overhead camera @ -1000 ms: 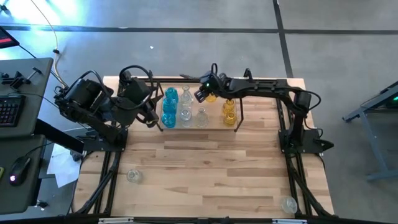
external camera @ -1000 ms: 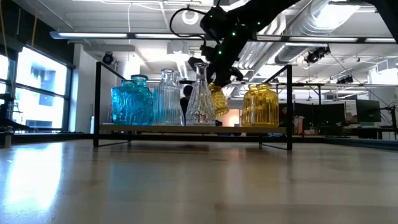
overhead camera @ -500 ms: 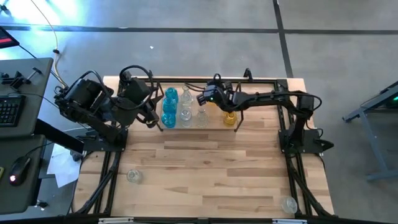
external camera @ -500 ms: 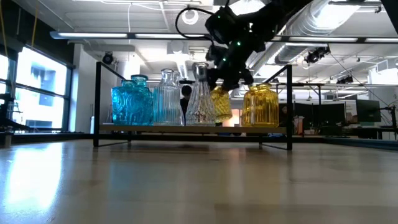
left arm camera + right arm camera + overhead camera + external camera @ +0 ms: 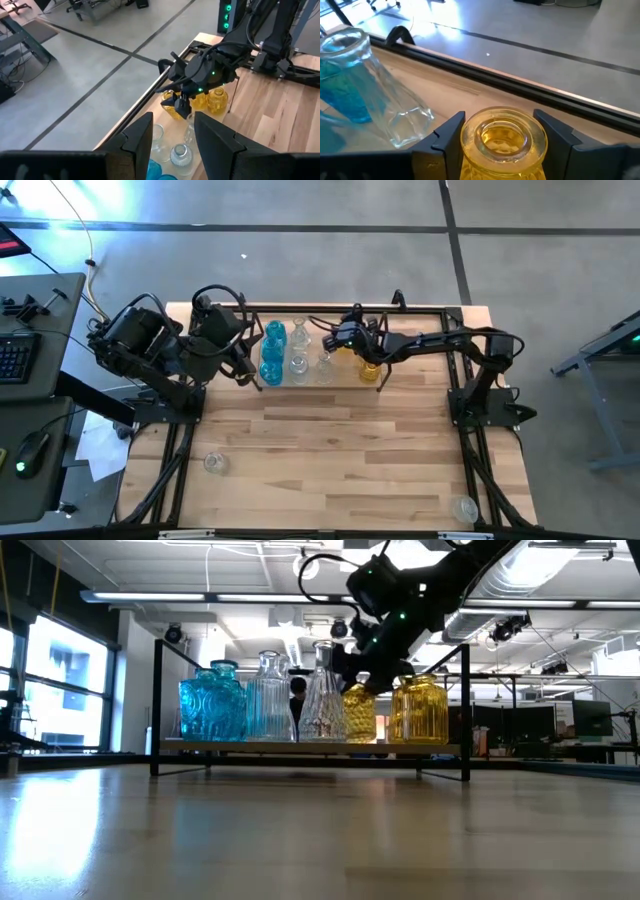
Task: Sort vases onto shelf
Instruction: Put the yellow vase on the shelf aligned with the other yellow vases
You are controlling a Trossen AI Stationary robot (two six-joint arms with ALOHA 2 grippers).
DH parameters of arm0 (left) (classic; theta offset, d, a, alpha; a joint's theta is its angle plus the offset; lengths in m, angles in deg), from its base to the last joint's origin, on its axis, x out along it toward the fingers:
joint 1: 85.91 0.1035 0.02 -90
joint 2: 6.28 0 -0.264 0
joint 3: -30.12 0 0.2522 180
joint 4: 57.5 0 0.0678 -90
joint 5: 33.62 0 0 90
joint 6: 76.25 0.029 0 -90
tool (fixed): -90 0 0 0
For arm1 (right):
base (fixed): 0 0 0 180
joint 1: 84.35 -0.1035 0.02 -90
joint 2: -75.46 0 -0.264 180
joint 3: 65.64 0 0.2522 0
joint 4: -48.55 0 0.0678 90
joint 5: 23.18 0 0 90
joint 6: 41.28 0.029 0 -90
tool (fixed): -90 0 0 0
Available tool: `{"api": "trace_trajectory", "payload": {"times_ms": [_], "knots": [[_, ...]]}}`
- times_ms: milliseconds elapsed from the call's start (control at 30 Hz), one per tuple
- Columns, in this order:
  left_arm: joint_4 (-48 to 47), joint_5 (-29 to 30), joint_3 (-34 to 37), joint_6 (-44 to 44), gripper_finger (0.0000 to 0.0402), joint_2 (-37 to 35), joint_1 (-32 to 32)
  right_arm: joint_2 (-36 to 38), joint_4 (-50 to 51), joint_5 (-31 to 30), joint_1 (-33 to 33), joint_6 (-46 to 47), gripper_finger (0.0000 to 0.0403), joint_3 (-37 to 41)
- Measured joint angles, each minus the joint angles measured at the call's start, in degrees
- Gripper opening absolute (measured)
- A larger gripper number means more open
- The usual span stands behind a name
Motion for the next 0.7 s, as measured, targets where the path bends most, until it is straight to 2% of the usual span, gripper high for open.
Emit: {"api": "trace_trajectory", "payload": {"times_ms": [233,500,700], "knots": [[0.2,-0.4,0.0,-1.0,0.0136,0.0,0.0,0.0,1.8,0.3,0.0,0.1,0.0205,0.0],[0.2,-0.9,0.0,-1.4,0.0136,0.0,-0.2,0.3,2.3,1.4,0.0,-0.1,0.0200,-0.2],[0.2,-1.5,0.0,-1.4,0.0136,0.0,-0.2,3.8,2.5,1.5,0.0,-3.1,0.0200,-0.2]]}}
